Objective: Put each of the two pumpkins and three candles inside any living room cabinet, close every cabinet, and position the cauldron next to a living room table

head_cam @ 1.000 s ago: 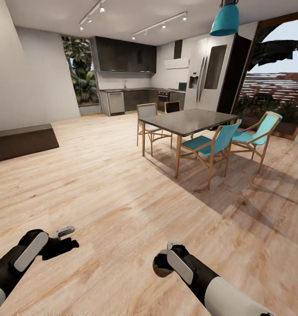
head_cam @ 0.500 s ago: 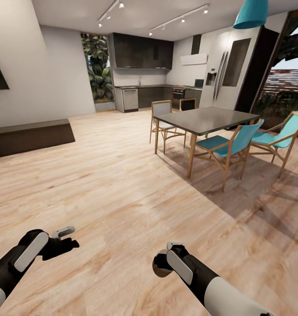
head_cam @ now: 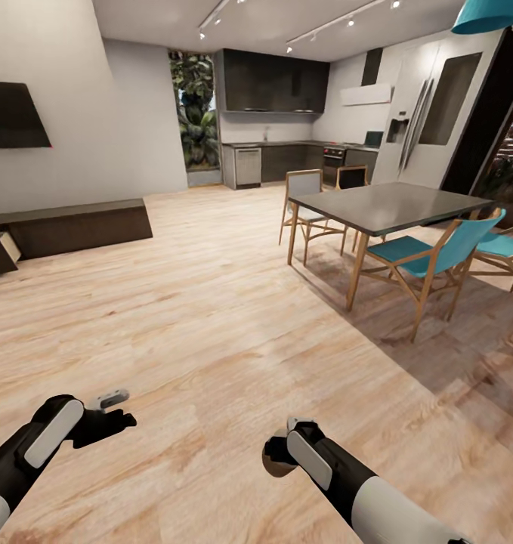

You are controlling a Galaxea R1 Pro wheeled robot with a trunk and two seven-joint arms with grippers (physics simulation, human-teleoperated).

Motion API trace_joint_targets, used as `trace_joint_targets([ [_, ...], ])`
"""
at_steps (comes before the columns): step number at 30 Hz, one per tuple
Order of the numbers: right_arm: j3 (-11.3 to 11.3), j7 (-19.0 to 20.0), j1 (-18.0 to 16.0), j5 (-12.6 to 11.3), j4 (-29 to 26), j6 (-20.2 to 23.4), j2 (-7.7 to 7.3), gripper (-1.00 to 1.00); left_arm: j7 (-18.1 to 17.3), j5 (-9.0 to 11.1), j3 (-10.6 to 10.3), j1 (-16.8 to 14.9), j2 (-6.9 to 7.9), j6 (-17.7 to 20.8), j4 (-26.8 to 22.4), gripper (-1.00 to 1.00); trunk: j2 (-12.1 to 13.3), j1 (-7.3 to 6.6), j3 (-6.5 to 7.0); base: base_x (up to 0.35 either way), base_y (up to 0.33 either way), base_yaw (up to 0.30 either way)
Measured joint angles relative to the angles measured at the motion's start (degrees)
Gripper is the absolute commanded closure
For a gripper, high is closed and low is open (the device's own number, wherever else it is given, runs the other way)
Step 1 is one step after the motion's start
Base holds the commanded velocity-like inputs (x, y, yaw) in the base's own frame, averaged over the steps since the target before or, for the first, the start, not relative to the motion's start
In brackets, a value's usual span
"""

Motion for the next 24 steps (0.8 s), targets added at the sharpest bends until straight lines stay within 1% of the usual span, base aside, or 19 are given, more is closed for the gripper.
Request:
trace_joint_targets([
  [3,0.00,0.03,0.00,0.16,-0.03,-0.06,-0.02,1.00,0.00,0.00,0.00,0.00,0.02,0.00,0.00,-1.00,0.00,-0.01,-0.03,0.171,0.000,0.027],
  [6,0.00,-0.02,-0.01,0.21,-0.01,-0.04,-0.01,1.00,0.00,0.00,0.01,0.01,0.02,0.00,0.02,-1.00,0.00,-0.01,-0.03,0.242,0.000,0.159],
  [24,0.00,-0.13,0.00,0.46,0.01,0.01,0.00,1.00,0.00,0.00,0.01,0.01,0.03,0.00,0.01,-1.00,0.00,-0.02,-0.03,0.315,0.000,0.275],
])
